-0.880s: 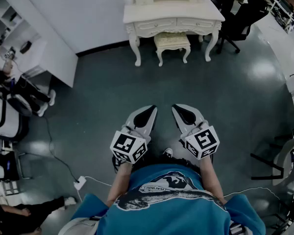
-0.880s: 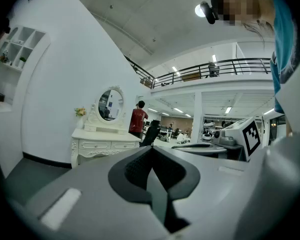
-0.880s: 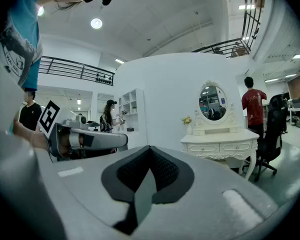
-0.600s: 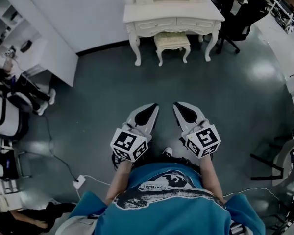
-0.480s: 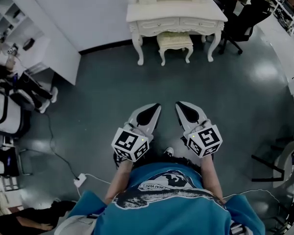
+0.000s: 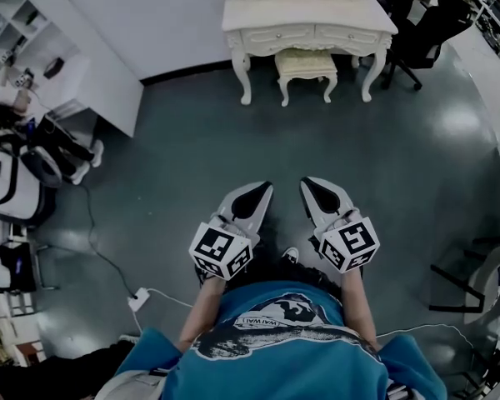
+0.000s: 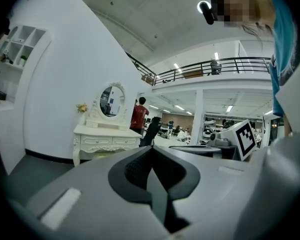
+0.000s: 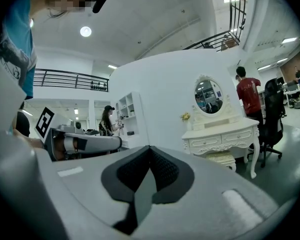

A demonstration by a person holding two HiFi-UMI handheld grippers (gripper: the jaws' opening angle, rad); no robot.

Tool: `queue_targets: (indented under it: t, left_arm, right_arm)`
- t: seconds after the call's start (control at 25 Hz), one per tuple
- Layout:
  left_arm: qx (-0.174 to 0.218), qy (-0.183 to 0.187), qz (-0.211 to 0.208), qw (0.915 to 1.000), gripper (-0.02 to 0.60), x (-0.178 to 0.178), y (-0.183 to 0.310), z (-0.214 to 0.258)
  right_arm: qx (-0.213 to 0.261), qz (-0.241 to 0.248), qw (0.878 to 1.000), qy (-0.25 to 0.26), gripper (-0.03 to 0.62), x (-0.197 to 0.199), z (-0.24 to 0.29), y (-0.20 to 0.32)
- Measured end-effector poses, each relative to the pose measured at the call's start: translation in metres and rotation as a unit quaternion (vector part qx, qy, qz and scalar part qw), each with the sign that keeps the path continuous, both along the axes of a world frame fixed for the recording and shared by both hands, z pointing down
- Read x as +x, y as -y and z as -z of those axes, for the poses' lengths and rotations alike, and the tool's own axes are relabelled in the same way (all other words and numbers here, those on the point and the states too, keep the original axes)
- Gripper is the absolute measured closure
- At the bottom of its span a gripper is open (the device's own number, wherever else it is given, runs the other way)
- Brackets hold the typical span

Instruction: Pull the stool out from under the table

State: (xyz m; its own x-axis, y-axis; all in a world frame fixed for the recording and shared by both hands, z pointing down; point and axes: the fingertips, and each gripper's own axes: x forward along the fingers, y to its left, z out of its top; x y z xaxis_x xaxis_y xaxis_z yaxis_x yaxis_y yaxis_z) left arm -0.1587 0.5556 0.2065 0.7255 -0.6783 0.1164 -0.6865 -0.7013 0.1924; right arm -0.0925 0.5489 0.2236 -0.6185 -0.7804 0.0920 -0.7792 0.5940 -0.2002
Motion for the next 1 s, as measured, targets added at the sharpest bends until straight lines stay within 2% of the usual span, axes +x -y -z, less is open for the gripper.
queue_targets:
  t: [0.2, 0.44, 0.76, 1.0]
  left_arm:
    - [-0.006, -0.01, 0.01, 0.9999, 0.569, -0.001, 0.018, 0.0]
    - [-0.009, -0.008, -0.003, 0.9999, 0.568, -0.002, 0.059, -0.005]
    - [-0.005, -0.006, -0.025, 0.9997, 0.568, -0.008, 0.17, -0.004]
    - [0.001, -0.007, -0.03, 0.9995, 0.569, -0.028, 0.264, 0.007]
  right_arm:
    - [-0.004, 0.006, 1.0, 0.007, 0.591, -0.002, -0.002, 0.016]
    - [-0.011, 0.002, 1.0, 0.011, 0.591, -0.005, -0.007, 0.059]
    - [-0.013, -0.022, 1.0, 0.011, 0.591, -0.008, -0.005, 0.164]
    - [-0.023, -0.04, 0.999, 0.013, 0.591, -0.019, 0.0, 0.249]
